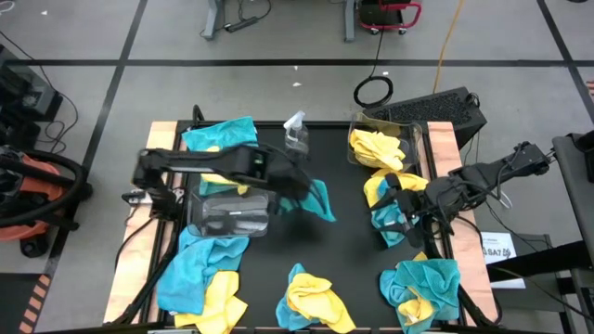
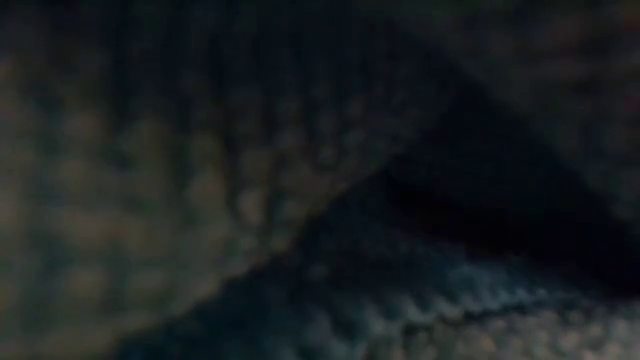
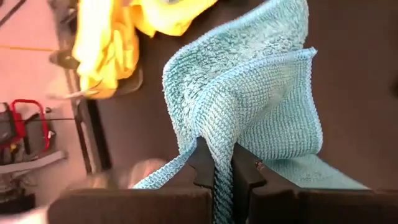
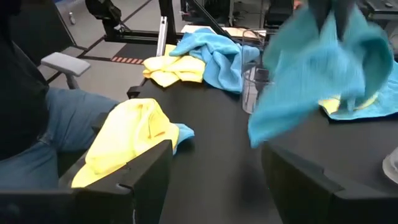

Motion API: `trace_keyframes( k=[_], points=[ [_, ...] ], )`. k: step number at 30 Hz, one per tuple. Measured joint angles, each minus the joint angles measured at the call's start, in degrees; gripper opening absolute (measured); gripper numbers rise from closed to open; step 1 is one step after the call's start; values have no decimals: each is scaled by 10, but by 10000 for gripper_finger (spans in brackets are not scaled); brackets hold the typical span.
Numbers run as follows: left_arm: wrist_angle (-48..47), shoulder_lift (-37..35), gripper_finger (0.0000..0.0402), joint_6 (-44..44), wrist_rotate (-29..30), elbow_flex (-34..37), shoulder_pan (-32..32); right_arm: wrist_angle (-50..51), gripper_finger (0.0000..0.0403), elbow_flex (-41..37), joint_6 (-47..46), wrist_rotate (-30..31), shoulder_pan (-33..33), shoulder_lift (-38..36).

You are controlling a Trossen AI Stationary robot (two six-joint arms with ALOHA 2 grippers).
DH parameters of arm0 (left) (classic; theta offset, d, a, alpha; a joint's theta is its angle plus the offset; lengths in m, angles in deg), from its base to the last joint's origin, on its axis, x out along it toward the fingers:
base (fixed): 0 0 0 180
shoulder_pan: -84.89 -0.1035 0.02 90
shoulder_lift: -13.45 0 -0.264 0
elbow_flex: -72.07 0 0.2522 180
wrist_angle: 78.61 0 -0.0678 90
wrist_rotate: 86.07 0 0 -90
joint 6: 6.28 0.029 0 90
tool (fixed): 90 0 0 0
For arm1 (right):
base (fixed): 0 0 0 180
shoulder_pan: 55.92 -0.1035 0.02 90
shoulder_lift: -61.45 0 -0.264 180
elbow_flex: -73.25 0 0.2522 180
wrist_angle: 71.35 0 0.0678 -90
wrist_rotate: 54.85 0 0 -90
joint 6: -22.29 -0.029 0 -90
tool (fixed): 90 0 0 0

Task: Sort microfiber towel by color & place in baskets
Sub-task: Put the blue towel into the bottom transparent bin

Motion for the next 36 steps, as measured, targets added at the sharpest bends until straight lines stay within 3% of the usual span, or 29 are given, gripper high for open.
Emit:
trace_keyframes(
  k=[10, 22, 31, 36],
  points=[
    [-142, -123, 12, -88, 28, 0, 4, 4, 240, 0, 2, 1, 0, -1],
    [-264, -146, 12, -231, 26, 13, 7, 3, 240, 0, -10, 13, 0, 0],
    [-264, -204, 12, -296, 22, 162, 10, 6, 240, -7, -21, 13, 0, 1],
    [-214, -264, 16, -320, -1, 263, 12, 3, 240, -22, -22, 13, 0, 1]
  ],
)
